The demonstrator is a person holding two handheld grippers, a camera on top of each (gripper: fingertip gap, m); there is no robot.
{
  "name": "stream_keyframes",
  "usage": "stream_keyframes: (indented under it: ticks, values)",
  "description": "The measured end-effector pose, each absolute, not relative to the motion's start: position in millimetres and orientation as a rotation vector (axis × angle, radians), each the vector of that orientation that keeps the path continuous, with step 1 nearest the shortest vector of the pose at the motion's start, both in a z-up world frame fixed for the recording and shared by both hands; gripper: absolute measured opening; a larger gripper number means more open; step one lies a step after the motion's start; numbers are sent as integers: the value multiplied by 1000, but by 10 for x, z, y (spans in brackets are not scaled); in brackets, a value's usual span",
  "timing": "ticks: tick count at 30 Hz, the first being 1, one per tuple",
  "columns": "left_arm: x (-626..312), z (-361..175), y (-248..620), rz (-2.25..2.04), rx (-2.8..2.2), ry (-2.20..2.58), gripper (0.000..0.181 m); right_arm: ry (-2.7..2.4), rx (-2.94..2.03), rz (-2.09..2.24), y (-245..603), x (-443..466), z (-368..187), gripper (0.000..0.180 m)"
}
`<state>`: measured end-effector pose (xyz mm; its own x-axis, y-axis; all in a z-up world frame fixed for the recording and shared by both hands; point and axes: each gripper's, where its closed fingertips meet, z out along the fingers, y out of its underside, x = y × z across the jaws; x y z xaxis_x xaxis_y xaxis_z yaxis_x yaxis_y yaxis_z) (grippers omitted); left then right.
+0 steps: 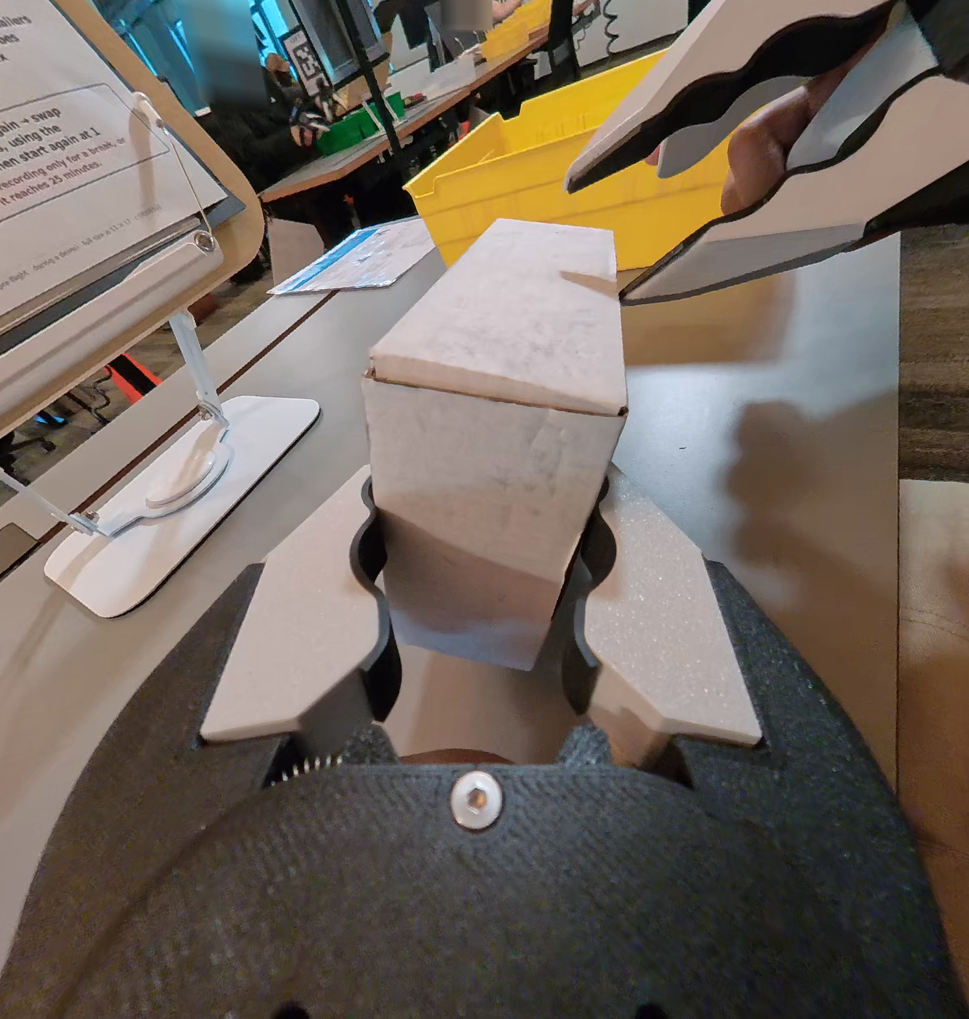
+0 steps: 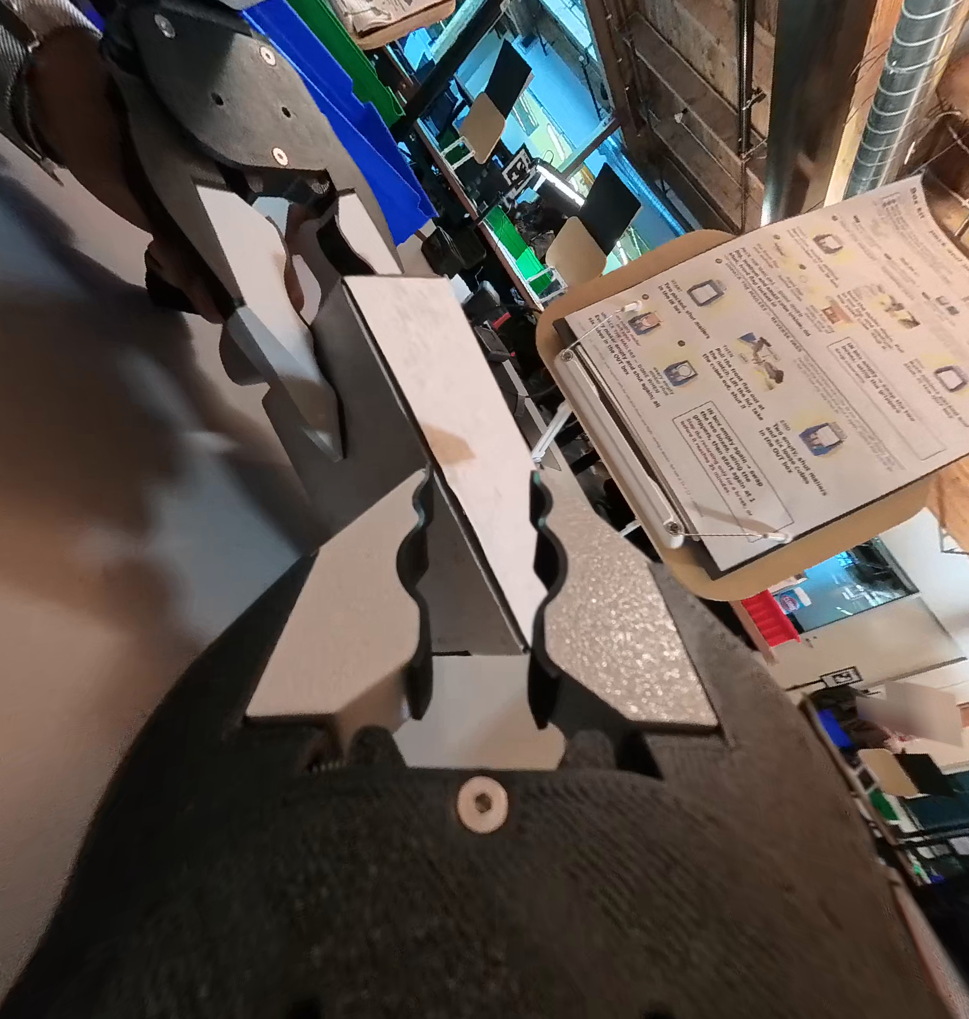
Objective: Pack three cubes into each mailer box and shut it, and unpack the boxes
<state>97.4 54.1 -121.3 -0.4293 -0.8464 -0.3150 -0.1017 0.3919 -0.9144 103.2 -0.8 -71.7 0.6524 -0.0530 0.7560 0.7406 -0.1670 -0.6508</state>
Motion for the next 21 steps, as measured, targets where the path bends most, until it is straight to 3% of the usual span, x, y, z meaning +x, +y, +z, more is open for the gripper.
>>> stream_keyframes:
  ticks: [21]
  values:
    - [964, -1193, 543, -949, -735, 1787, 72, -693, -1606, -957, -95, 1117, -752, 36]
